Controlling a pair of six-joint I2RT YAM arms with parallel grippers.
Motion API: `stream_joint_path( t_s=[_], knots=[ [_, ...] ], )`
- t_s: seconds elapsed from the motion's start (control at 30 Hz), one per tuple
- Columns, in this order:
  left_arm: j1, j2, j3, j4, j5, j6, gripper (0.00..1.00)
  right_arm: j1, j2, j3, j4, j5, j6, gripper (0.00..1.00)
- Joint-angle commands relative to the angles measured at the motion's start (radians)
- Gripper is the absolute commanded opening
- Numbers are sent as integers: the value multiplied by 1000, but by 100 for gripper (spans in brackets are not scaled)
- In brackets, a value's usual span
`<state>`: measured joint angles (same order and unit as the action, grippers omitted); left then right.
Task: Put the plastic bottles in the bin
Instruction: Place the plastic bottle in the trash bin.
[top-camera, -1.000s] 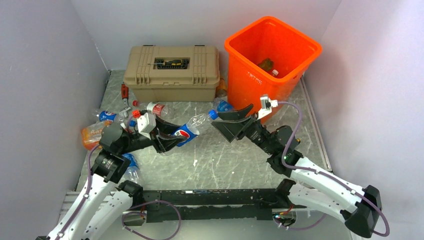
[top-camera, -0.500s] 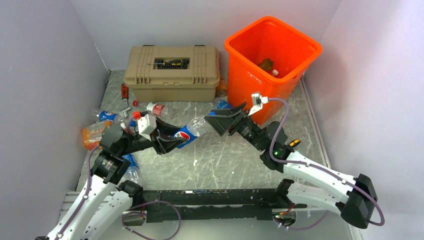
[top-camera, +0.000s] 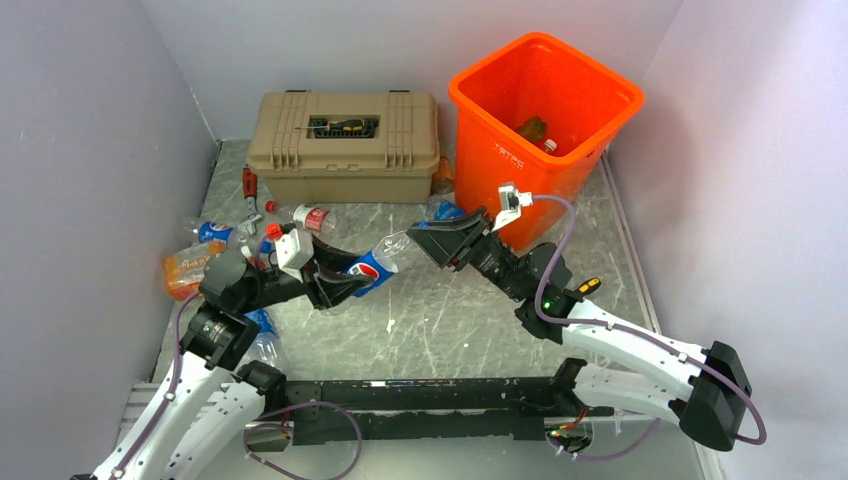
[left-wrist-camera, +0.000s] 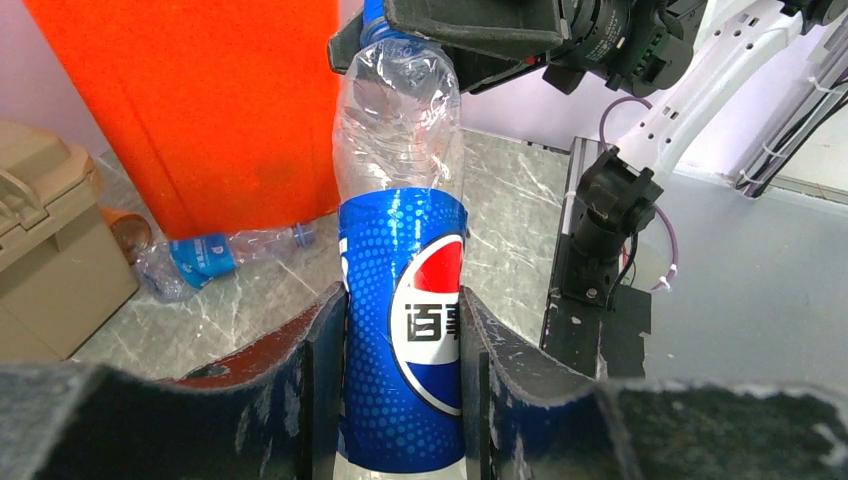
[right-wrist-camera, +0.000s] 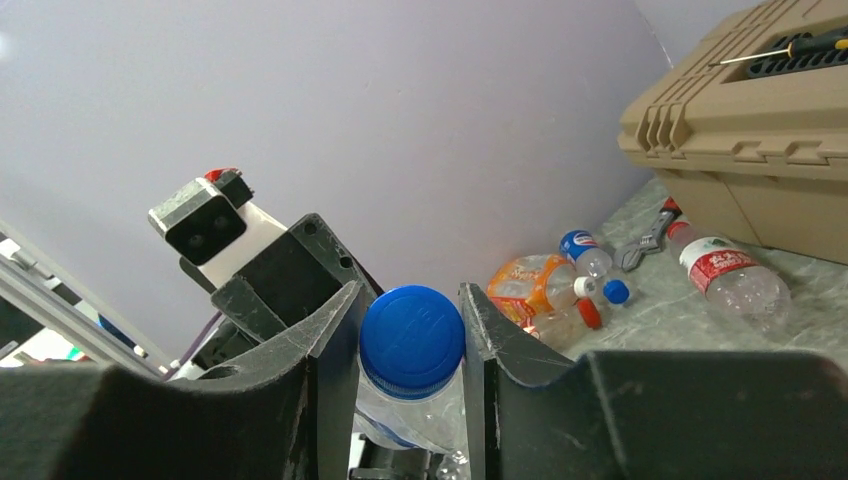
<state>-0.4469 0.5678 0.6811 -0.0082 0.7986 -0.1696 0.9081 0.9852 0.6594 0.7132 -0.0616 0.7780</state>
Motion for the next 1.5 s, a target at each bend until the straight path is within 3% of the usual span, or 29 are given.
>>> stream_joint_path(
  t_s=[0.0,0.07,0.17,0.2,0.23,0.4,0.63,0.77,0.9,1.1,1.3,1.47],
  knots=[
    [-6,-10,10,13,-11,9,43,8,-7,41,35,-8,-2,0],
    [-6,-8,17,10,-36,7,51,8,-17,37,23,-1,-1,0],
    [-5,-8,27,-33,-81,-6,81,9,-31,36,6,0,-8,0],
    [-7,-11,28,-35,-92,-11,97,9,-37,36,-3,3,-11,0],
    [-7,-14,30,-37,-104,-13,99,11,-46,35,-13,6,-18,0],
    [-7,-47,38,-72,-202,-10,99,11,-138,48,-165,43,-101,0],
    [-7,-136,13,-55,-305,-2,99,13,-374,144,-613,158,-335,0],
    [-7,-126,19,-69,-340,8,99,11,-422,310,-851,202,-457,0],
    [-7,-100,35,-95,-372,17,100,11,-393,497,-949,279,-568,0],
    [-7,-83,37,-114,-415,26,99,12,-257,744,-865,491,-785,0],
    [-6,-80,44,-141,-493,42,98,11,-117,773,-467,793,-1129,0],
    [-7,-133,31,-139,-616,43,94,-9,46,803,-284,846,-1297,0]
  ],
)
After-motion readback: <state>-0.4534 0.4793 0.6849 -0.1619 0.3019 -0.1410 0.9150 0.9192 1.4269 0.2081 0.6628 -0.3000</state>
